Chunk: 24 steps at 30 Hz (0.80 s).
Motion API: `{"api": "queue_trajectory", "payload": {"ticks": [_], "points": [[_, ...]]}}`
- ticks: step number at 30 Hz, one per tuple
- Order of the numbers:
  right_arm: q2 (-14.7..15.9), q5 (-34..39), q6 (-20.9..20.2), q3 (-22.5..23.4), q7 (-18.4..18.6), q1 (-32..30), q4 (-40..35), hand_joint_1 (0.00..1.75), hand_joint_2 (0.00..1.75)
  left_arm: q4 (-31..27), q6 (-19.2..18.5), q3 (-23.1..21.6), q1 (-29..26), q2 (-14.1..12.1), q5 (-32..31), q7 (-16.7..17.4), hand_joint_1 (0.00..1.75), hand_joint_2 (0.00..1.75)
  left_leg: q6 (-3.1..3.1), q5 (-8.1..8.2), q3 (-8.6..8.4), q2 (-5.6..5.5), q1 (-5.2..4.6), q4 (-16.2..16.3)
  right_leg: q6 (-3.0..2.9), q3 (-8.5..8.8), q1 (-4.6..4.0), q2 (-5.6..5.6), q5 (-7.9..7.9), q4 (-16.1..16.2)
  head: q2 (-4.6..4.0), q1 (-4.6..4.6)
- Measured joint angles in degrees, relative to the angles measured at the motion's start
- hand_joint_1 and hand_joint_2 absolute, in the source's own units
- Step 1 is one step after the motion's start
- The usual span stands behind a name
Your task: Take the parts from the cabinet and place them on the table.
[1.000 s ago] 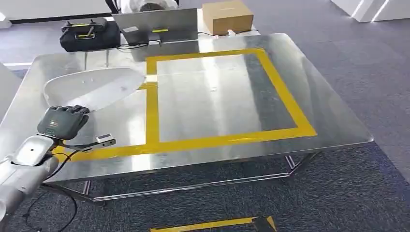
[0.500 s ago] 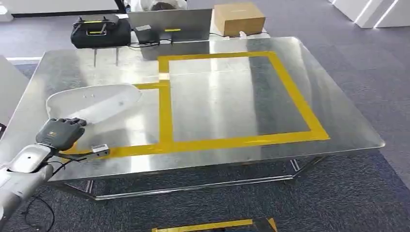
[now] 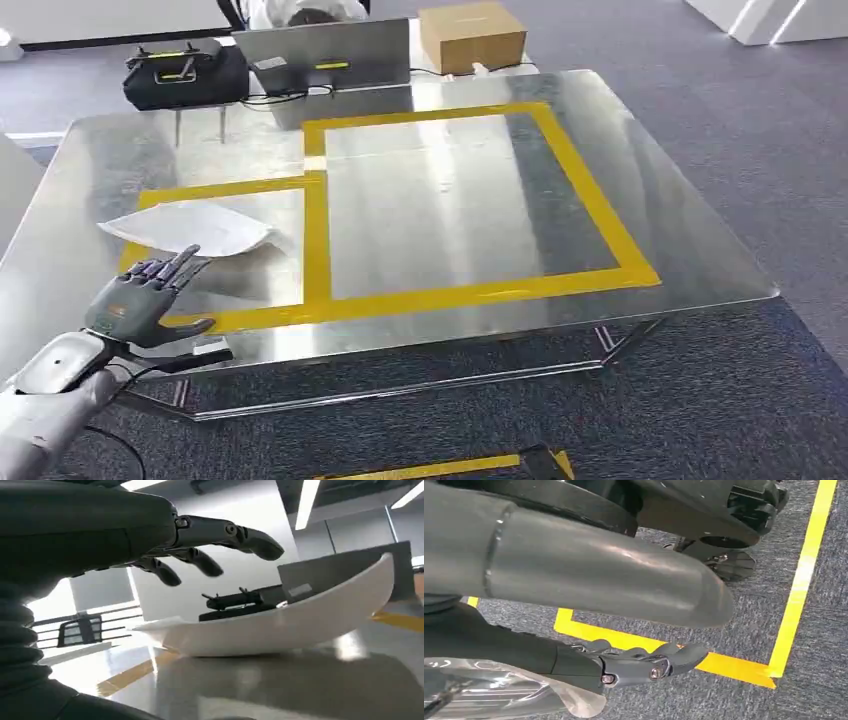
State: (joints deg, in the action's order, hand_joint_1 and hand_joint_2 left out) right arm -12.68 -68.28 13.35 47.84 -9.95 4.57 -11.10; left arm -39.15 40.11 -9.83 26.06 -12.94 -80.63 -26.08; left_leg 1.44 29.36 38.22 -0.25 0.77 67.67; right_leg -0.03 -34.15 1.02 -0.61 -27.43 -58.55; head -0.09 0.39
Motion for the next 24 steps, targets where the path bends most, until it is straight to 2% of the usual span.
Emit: {"api": "queue_trajectory", "payload": {"ticks": [1,2,3,5,6,7,8,9,11,12,13,14,15,16,17,18,19,20,21,22,23,24], "points": [[0.00,0.09,-0.07,0.00,0.00,0.05,0.00,0.00,0.00,-1.53,0.00,0.78,-0.57,0.35,0.50,-0.79,0.00,0.00,-0.18,-2.48,-2.56,0.00,0.00,-5.26,0.07,0.04,0.00,-0.02,-0.04,-0.02,0.00,-0.07],[0.00,0.22,-0.09,0.00,0.00,0.08,0.00,0.00,0.00,-3.21,0.00,1.36,-1.29,0.92,0.76,-1.49,0.00,0.00,-0.36,-2.50,-4.06,-0.04,-0.08,-8.27,0.26,-0.06,-0.10,0.00,-0.02,-0.02,0.00,0.00],[-0.02,0.42,-0.11,0.00,0.02,0.12,0.00,0.00,0.00,-5.34,0.02,2.01,-2.23,1.84,0.81,-2.01,0.00,0.00,-0.59,-2.59,-4.29,-0.14,-0.39,-9.03,0.67,-0.26,-0.35,-0.06,0.03,-0.18,0.00,-0.07],[-0.02,0.81,-0.13,0.00,0.15,0.09,0.02,0.00,0.00,-9.31,0.04,2.88,-4.06,3.70,2.28,-3.59,0.00,0.00,-1.00,-2.68,-3.91,-0.21,-0.54,-8.65,1.26,-0.32,-0.23,0.06,0.37,0.11,0.00,0.02],[-0.02,0.94,-0.15,0.00,0.18,0.08,0.02,0.00,0.00,-11.21,0.04,3.30,-5.12,4.90,3.85,-4.94,0.00,0.00,-1.36,-2.87,-3.83,-0.20,-0.60,-8.67,1.72,-0.28,-0.18,0.04,0.54,0.21,0.00,0.07],[-0.02,1.09,-0.15,0.02,0.20,0.07,0.00,0.00,0.00,-13.29,0.09,3.78,-5.94,6.17,5.67,-6.08,0.00,0.00,-2.11,-3.36,-3.75,-0.02,-0.18,-9.33,2.13,-0.49,-0.13,-0.01,0.09,-0.05,0.00,0.02],[-0.02,1.36,-0.15,0.09,0.24,0.03,0.00,0.00,0.00,-14.95,0.09,4.09,-6.35,7.48,7.41,-7.15,0.00,0.00,-2.59,-3.68,-3.58,0.11,-0.22,-9.40,2.34,-1.35,-0.09,0.09,-1.66,-1.07,0.00,0.11],[-0.02,1.64,-0.15,0.15,0.28,0.00,0.00,0.00,0.00,-16.59,0.11,4.19,-6.79,8.81,8.99,-8.11,0.00,0.00,-3.01,-3.94,-3.28,0.12,-0.23,-9.39,2.43,-2.22,-0.11,0.16,-4.41,-4.04,0.00,0.42],[-0.02,1.77,-0.15,0.24,0.33,0.01,0.00,0.00,0.00,-19.54,0.13,4.44,-7.99,10.58,10.05,-8.78,0.00,0.00,-3.46,-4.58,-2.39,0.24,-0.41,-9.35,2.74,-5.24,-0.10,0.16,-9.78,-13.27,0.00,0.50],[-0.02,1.77,-0.15,0.28,0.39,-0.03,0.00,0.00,0.00,-20.51,0.13,4.70,-8.48,11.40,10.42,-9.00,0.00,0.00,-3.50,-4.95,-1.86,0.25,-0.49,-9.34,2.82,-5.97,-0.12,0.17,-11.14,-16.48,0.00,0.66],[-0.02,1.81,-0.15,0.31,0.57,-0.05,0.00,0.00,0.00,-21.24,0.13,4.78,-9.06,12.13,11.59,-9.48,0.00,0.00,-3.47,-5.40,-1.35,0.25,-0.56,-9.32,2.80,-5.34,-0.13,0.18,-10.80,-16.79,0.00,0.66],[-0.02,1.92,-0.15,0.35,0.74,-0.03,0.00,0.00,0.00,-22.42,0.13,4.78,-9.81,12.87,13.07,-9.96,0.00,0.00,-3.42,-5.78,-0.86,0.25,-0.59,-9.31,2.70,-3.61,-0.13,0.18,-9.39,-14.85,0.00,0.63],[-0.02,2.03,-0.15,0.46,0.90,0.00,0.00,0.00,0.00,-23.87,0.13,4.76,-10.57,13.40,14.63,-10.14,0.00,0.00,-3.31,-6.18,-0.39,0.24,-0.59,-9.27,2.58,-0.88,-0.13,0.19,-7.41,-11.04,0.00,0.61],[-0.02,2.18,-0.13,0.65,1.07,0.06,0.00,0.00,0.00,-25.64,0.13,4.50,-11.34,14.42,16.25,-10.07,0.00,0.00,-3.17,-6.60,0.07,0.21,-0.59,-9.23,2.43,2.76,-0.13,0.19,-5.51,-5.70,0.00,0.64],[-0.02,2.45,-0.09,0.74,1.16,0.19,0.00,0.00,0.00,-27.34,0.13,3.84,-12.26,15.06,17.77,-9.68,0.00,0.00,-2.92,-7.01,0.24,0.17,-0.61,-9.08,2.26,6.42,-0.13,0.19,-5.14,-0.59,0.00,0.63],[-0.02,2.80,-0.02,0.81,1.33,0.34,0.00,0.00,0.00,-29.57,0.22,2.54,-13.35,15.78,19.37,-9.11,0.00,0.00,-2.64,-7.29,0.77,0.15,-0.98,-9.00,2.20,8.69,-0.35,0.19,-5.93,2.74,0.00,0.74],[-0.02,2.93,0.09,0.94,1.35,0.34,0.00,0.00,0.00,-31.08,0.22,1.17,-14.25,16.42,20.54,-8.46,0.00,0.00,-2.35,-8.00,0.66,0.14,-0.91,-9.15,2.14,7.77,-0.37,0.10,-5.31,2.07,0.00,0.50],[-0.02,3.02,0.15,1.25,1.49,0.26,0.00,0.00,0.00,-32.50,0.22,-0.29,-15.15,16.96,21.95,-8.15,0.00,0.00,-2.10,-8.47,0.70,0.12,-0.81,-9.24,2.02,7.07,-0.49,0.06,-5.31,2.26,0.00,0.92],[-0.02,3.08,0.15,1.58,1.55,0.26,0.00,0.00,0.00,-33.83,0.20,-1.89,-16.33,17.42,23.68,-8.08,0.00,0.00,-1.74,-8.93,0.65,0.10,-0.70,-9.54,1.73,6.89,-0.61,0.04,-5.05,2.07,0.00,0.98],[-0.08,3.38,0.11,1.84,1.64,0.07,0.02,0.00,0.00,-35.56,0.22,-3.72,-17.73,17.83,24.87,-8.41,0.00,0.00,-1.38,-9.24,0.74,-0.04,-0.82,-9.62,1.21,6.57,-0.29,0.18,-4.36,2.52,0.00,0.87],[-0.18,3.65,0.06,2.14,1.64,0.06,0.02,0.00,0.00,-36.66,0.22,-5.07,-19.22,18.64,25.08,-9.04,0.00,0.00,-1.00,-7.16,1.12,0.03,-0.63,-8.90,0.77,6.17,-0.06,0.53,-3.79,2.56,0.00,0.86],[-0.17,3.96,0.07,2.32,1.62,0.11,0.02,0.00,0.00,-37.17,0.22,-5.78,-20.32,19.08,25.95,-9.67,0.00,0.00,-0.67,-3.61,1.50,0.03,-0.57,-6.58,0.22,5.68,-0.05,0.55,-3.27,2.56,0.00,0.46]]}}
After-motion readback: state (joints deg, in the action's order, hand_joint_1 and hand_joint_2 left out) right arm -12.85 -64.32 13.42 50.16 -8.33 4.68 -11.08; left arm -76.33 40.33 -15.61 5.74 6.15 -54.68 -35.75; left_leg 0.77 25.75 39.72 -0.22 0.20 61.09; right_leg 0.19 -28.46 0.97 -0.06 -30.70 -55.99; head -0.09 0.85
